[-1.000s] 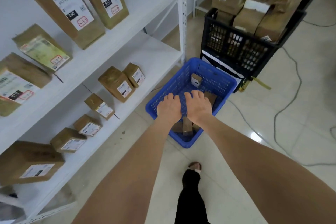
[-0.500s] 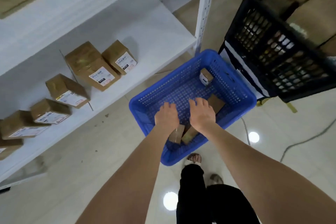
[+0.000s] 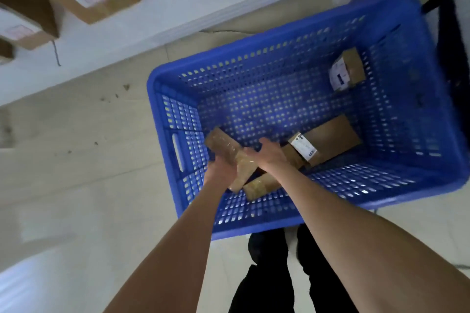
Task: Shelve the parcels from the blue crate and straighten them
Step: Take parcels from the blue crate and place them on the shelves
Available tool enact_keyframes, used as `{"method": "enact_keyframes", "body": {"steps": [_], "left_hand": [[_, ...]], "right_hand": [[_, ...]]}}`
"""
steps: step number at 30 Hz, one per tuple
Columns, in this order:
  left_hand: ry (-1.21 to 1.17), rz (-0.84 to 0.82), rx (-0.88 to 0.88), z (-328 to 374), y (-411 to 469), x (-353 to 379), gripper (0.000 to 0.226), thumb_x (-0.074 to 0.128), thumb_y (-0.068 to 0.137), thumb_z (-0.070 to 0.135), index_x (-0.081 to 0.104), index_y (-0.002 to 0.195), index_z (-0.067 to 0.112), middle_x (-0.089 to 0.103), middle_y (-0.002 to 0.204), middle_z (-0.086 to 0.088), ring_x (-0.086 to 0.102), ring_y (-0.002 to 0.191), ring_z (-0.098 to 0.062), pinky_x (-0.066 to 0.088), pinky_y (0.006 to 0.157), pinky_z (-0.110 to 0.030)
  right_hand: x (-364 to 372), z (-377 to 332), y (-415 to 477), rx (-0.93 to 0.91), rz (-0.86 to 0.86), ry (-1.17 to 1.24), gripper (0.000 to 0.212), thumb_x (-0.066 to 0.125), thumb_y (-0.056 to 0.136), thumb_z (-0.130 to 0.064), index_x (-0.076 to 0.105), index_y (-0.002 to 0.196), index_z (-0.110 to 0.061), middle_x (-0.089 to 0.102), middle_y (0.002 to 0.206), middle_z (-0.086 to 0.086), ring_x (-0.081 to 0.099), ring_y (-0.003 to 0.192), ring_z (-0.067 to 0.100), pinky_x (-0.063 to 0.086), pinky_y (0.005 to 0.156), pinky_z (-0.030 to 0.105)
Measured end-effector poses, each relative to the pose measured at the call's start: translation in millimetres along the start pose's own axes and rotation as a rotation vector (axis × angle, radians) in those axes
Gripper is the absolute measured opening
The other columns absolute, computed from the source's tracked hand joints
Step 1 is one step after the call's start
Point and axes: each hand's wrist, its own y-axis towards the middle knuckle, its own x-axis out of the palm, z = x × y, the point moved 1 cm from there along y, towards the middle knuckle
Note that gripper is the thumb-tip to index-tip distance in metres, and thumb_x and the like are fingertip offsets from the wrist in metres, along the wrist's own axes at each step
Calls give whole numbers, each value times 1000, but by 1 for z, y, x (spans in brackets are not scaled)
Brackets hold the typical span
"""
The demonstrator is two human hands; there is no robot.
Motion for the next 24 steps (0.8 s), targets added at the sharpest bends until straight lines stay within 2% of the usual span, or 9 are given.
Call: {"method": "enact_keyframes", "body": {"steps": [3, 6, 8, 10, 14, 16, 19, 21, 24], "left_hand": [[-86, -84, -68, -20, 39, 31, 47, 43, 96, 40, 49, 131, 8, 57, 128, -14, 54, 117, -37, 46, 96, -40], [-235, -91, -130, -20, 37, 32, 43, 43, 99, 32, 55, 125, 1, 60, 124, -16, 59, 113, -35, 50, 93, -39], [-276, -45, -131, -13, 27, 23, 43, 38, 101, 32, 51, 130, 3, 59, 126, -15, 58, 114, -32, 48, 89, -34], [-380, -30, -166, -7, 12, 10, 43, 38, 101, 34, 55, 126, 3, 60, 123, -15, 57, 113, -31, 45, 80, -32], [-513, 78, -99, 8, -33, -25, 33, 42, 98, 31, 61, 111, 7, 63, 112, -15, 60, 97, -30, 46, 73, -33], [-532, 104, -76, 17, -64, -48, 30, 42, 97, 29, 62, 100, 7, 62, 108, -17, 61, 96, -33, 47, 72, -34], [-547, 159, -47, 25, -115, -83, 33, 42, 97, 31, 62, 99, 5, 61, 99, -16, 59, 81, -29, 44, 66, -34], [-576, 191, -45, 27, -148, -106, 31, 43, 95, 35, 59, 107, 10, 58, 111, -12, 59, 84, -27, 43, 69, -31], [-650, 225, -83, 34, -198, -145, 41, 49, 94, 38, 48, 126, 12, 45, 125, -10, 59, 98, -31, 49, 75, -35]], "right_hand": [[22, 0, 35, 2, -87, -1, 74, 45, 91, -64, 33, 147, -17, 35, 149, 12, 41, 132, 32, 41, 103, 42], [37, -4, 47, 43, -153, 133, 64, 44, 95, -59, 46, 140, -13, 45, 143, 10, 45, 129, 31, 40, 106, 43], [36, -8, 43, 42, -122, 210, 56, 47, 94, -57, 56, 125, -11, 56, 126, 11, 54, 116, 30, 45, 101, 47], [29, -12, 33, 32, -82, 315, 52, 54, 89, -60, 58, 112, -14, 61, 118, 10, 59, 108, 28, 48, 97, 48], [-4, -26, -4, 39, 20, 507, 62, 72, 70, -61, 57, 105, -12, 64, 111, 9, 62, 101, 26, 51, 93, 49], [-24, -42, -40, 58, 12, 589, 47, 76, 72, -49, 61, 94, -11, 67, 102, 9, 64, 93, 24, 52, 93, 49], [-54, -60, -98, 95, -57, 647, 18, 71, 83, -27, 62, 84, -11, 70, 95, 11, 66, 83, 22, 54, 84, 41], [-73, -70, -134, 103, -71, 714, 14, 65, 87, -20, 63, 92, -7, 68, 91, 11, 64, 76, 19, 54, 74, 35], [-103, -84, -188, 123, -80, 852, 13, 59, 91, -13, 59, 103, -6, 63, 87, 8, 61, 74, 19, 54, 71, 36]]}}
